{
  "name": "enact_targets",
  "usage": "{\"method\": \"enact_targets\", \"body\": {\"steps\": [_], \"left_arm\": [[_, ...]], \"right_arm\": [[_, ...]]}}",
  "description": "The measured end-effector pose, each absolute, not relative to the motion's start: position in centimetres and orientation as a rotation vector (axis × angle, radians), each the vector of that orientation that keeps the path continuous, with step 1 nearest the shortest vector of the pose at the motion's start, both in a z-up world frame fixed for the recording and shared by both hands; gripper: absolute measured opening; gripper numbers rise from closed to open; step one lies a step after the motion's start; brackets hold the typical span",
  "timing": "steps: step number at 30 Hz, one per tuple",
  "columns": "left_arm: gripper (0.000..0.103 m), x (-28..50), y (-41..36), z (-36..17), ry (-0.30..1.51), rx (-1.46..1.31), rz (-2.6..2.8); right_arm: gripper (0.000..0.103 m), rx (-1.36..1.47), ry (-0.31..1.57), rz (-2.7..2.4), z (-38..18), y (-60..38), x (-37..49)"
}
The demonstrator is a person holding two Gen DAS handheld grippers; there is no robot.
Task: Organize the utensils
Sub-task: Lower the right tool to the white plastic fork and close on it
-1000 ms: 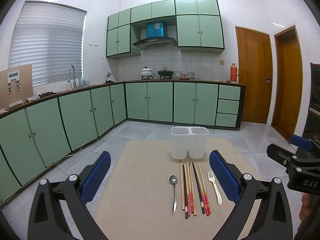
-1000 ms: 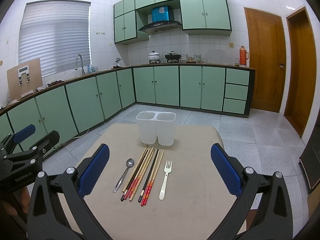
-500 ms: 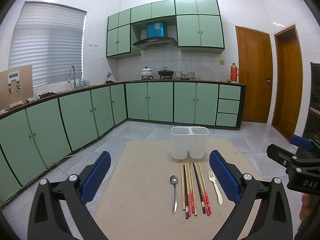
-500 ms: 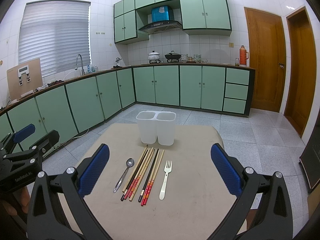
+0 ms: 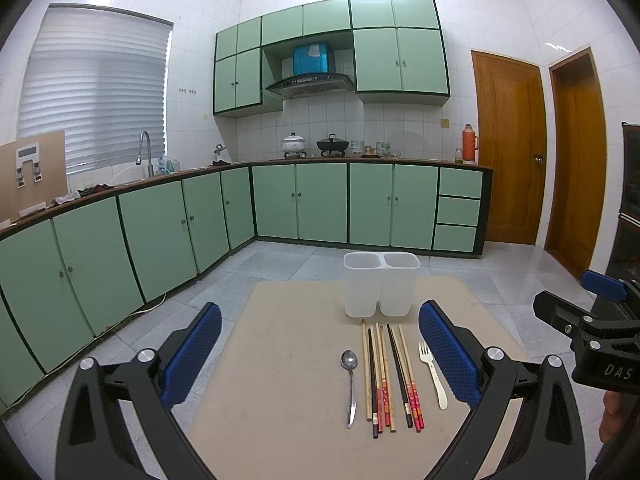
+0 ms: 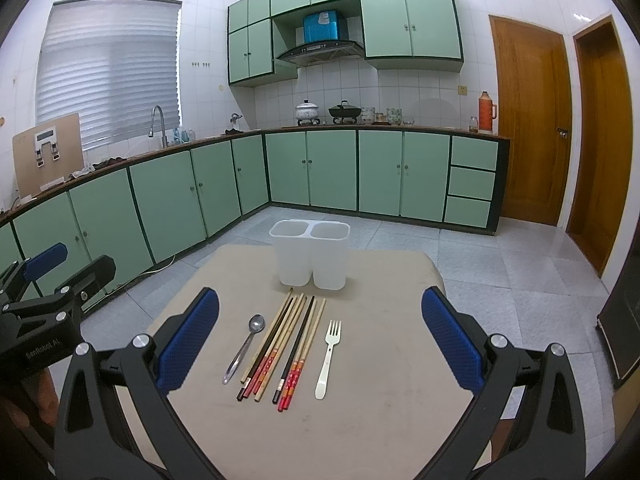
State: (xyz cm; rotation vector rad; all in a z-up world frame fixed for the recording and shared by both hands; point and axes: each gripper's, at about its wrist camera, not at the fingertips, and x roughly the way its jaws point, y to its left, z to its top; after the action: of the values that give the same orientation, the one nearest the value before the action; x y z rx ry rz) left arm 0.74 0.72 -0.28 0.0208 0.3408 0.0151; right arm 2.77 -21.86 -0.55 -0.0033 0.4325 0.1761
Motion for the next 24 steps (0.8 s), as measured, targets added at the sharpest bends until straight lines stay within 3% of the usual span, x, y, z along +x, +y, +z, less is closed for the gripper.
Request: {"method": "enact_targets", "body": {"steps": [9,24], "left_arm": [[0.097,3.2,2.1,-1.4,0.399,0.023,0.026],[0.097,13.0,2.9,-10.3,0.646,0.063,0.063]], "right_arm": [[0.098,-0.006,0.473,0.156,-2.1,-22.3,4.3],[0.098,-0.006,0.709,0.113,-10.2,-22.6,13.3]]}}
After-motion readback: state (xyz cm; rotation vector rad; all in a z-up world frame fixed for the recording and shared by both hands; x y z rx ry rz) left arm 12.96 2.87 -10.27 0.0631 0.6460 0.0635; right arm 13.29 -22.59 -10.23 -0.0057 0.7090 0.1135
